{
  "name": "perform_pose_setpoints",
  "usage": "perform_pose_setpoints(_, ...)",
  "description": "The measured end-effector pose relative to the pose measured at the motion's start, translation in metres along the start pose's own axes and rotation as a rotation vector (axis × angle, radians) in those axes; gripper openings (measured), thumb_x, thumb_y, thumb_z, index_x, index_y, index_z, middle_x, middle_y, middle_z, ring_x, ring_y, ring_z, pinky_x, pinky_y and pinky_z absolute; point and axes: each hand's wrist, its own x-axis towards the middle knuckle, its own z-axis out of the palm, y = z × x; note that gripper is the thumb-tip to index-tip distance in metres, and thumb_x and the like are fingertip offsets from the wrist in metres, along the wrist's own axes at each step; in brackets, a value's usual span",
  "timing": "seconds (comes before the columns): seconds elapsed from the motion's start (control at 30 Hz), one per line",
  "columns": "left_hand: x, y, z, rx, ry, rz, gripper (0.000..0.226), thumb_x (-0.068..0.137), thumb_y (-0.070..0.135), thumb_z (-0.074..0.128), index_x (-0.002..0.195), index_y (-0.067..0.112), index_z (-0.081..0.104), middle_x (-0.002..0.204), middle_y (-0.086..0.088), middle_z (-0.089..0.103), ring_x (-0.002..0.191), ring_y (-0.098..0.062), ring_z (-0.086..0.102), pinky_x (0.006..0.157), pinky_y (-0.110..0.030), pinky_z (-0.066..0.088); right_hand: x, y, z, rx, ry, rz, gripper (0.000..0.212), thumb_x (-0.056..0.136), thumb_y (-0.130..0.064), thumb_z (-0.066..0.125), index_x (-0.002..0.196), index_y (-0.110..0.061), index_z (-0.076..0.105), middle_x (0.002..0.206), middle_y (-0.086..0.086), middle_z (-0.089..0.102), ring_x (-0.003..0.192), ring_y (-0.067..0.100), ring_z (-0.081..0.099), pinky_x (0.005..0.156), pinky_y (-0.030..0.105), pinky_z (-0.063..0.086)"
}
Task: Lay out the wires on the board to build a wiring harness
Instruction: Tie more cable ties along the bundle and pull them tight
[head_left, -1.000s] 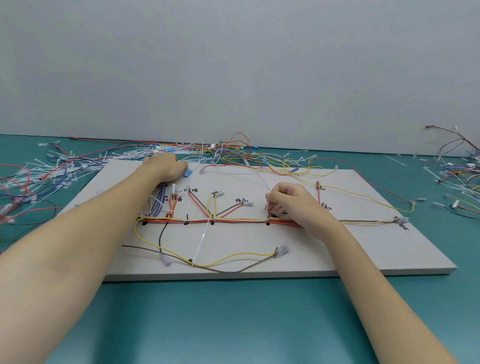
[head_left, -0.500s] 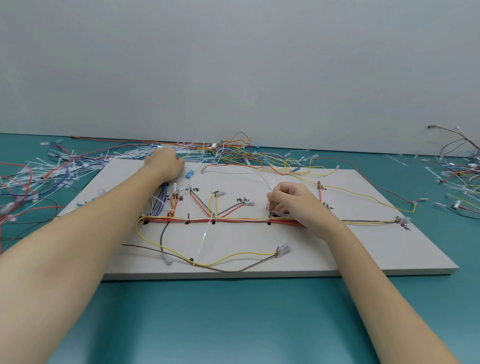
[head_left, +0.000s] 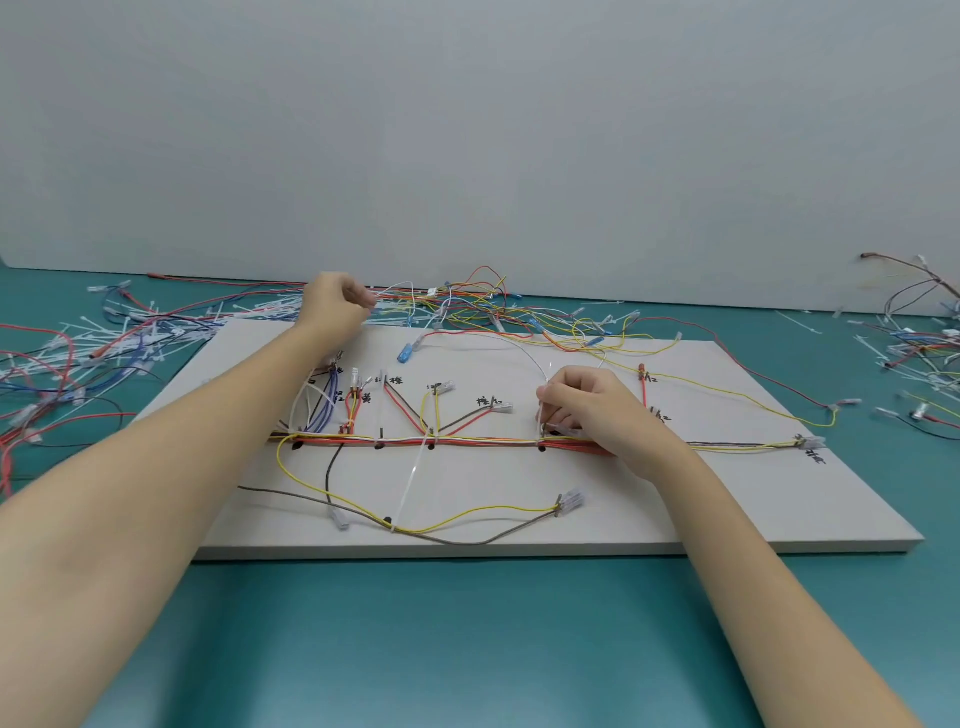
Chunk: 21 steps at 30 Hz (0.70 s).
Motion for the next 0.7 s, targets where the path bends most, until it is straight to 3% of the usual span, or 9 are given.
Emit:
perform_pose_setpoints(0.07,0.002,0.005,0.003,-0.185,-0.054,-0.087,0.026,0.083,-0.018,0.053,0.098,-0.001,0.064,0.102,-0.022,0.068,0.095,-0.027,0.065,0.082,-0.031,0.052,0.000,0.000,0.000,0.003,0.001,0.002,0.023,0.093,-0.019,0.058,0.071,-0.016,0.059,0.069,-0.003,0.069,0.063,0.008,0.058,0.063,0.019,0.045)
perform_pose_setpoints(0.13,0.006,0.004,0.003,-0.168,-0.050,-0.114,0.032,0.084,-0.019,0.046,0.104,-0.002,0.064,0.104,-0.021,0.066,0.106,-0.033,0.063,0.088,-0.034,0.052,0.000,0.000,0.000,0.006,0.003,0.005,0.023,0.094,-0.019,0.058,0.071,-0.015,0.059,0.069,-0.002,0.068,0.060,0.006,0.057,0.062,0.018,0.045)
perform_pose_setpoints(0.27,0.011,-0.012,0.002,0.301,-0.104,-0.106,0.035,0.093,-0.001,0.042,0.124,0.001,0.059,0.128,-0.021,0.058,0.120,-0.036,0.052,0.101,-0.039,0.044,0.000,-0.001,0.000,0.022,-0.004,-0.004,0.022,0.094,-0.016,0.057,0.072,-0.013,0.058,0.069,0.000,0.067,0.059,0.007,0.057,0.057,0.013,0.045)
perform_pose_setpoints(0.33,0.010,-0.017,0.002,0.479,-0.177,-0.109,0.033,0.096,0.011,0.041,0.121,0.002,0.059,0.128,-0.021,0.057,0.117,-0.038,0.052,0.099,-0.042,0.044,-0.001,-0.002,0.001,0.020,-0.005,-0.007,0.022,0.095,-0.016,0.057,0.073,-0.013,0.058,0.070,0.000,0.066,0.059,0.007,0.057,0.057,0.013,0.045)
perform_pose_setpoints(0.43,0.010,-0.019,0.002,0.605,-0.235,-0.098,0.035,0.098,0.023,0.037,0.113,0.001,0.059,0.122,-0.022,0.058,0.111,-0.037,0.053,0.095,-0.041,0.045,-0.001,-0.001,0.000,0.017,-0.004,-0.006,0.022,0.095,-0.016,0.057,0.073,-0.013,0.059,0.069,0.000,0.067,0.060,0.006,0.057,0.058,0.014,0.046)
perform_pose_setpoints(0.7,0.010,-0.021,0.005,0.797,-0.242,-0.081,0.045,0.099,0.036,0.034,0.126,0.004,0.053,0.131,-0.020,0.054,0.122,-0.037,0.047,0.100,-0.044,0.038,0.000,0.000,0.001,0.001,-0.001,-0.016,0.021,0.094,-0.017,0.057,0.073,-0.012,0.059,0.067,-0.002,0.067,0.057,0.004,0.057,0.056,0.013,0.045)
